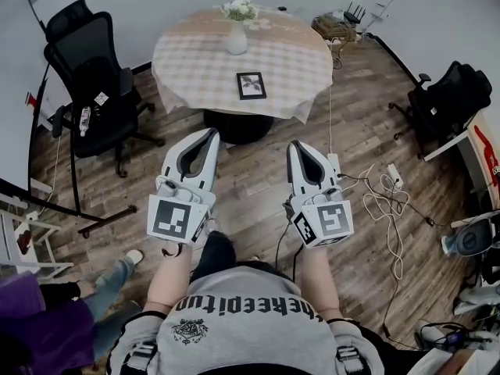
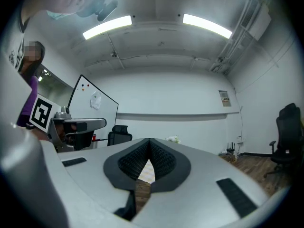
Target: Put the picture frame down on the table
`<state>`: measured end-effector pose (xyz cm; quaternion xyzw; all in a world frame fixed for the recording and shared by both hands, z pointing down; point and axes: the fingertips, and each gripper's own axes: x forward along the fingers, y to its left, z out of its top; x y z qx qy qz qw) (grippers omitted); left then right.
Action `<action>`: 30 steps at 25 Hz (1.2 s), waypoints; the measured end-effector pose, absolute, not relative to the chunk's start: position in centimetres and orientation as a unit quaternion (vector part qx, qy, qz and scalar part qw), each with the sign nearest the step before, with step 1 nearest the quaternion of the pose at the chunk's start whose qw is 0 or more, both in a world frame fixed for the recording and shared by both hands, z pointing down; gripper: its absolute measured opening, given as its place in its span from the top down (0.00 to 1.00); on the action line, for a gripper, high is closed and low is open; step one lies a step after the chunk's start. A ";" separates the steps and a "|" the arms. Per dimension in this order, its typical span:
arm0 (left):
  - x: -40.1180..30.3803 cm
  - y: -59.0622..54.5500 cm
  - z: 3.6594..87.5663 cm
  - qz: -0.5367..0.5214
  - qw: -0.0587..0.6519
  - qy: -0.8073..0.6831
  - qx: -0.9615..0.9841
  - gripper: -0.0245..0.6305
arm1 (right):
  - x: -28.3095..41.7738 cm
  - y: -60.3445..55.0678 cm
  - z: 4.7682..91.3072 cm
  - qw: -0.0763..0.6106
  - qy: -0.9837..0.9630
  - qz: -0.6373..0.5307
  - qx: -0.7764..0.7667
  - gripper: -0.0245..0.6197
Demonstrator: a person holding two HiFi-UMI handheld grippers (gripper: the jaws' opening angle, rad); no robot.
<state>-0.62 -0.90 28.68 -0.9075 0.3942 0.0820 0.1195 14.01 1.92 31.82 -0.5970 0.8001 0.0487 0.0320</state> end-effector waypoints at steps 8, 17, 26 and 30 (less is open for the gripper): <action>0.0 1.3 28.2 0.087 0.128 0.394 -0.906 0.94 | 14.4 3.9 31.2 0.037 0.801 0.057 -0.595 0.95; 0.5 2.1 27.8 0.087 0.134 0.392 -0.906 0.94 | 14.7 4.6 31.0 0.037 0.802 0.063 -0.593 0.95; 1.0 2.1 27.4 0.087 0.136 0.391 -0.906 0.94 | 15.2 4.6 30.7 0.043 0.800 0.063 -0.595 0.95; 1.1 2.3 27.5 0.087 0.137 0.391 -0.906 0.94 | 15.2 4.7 30.8 0.040 0.802 0.066 -0.593 0.95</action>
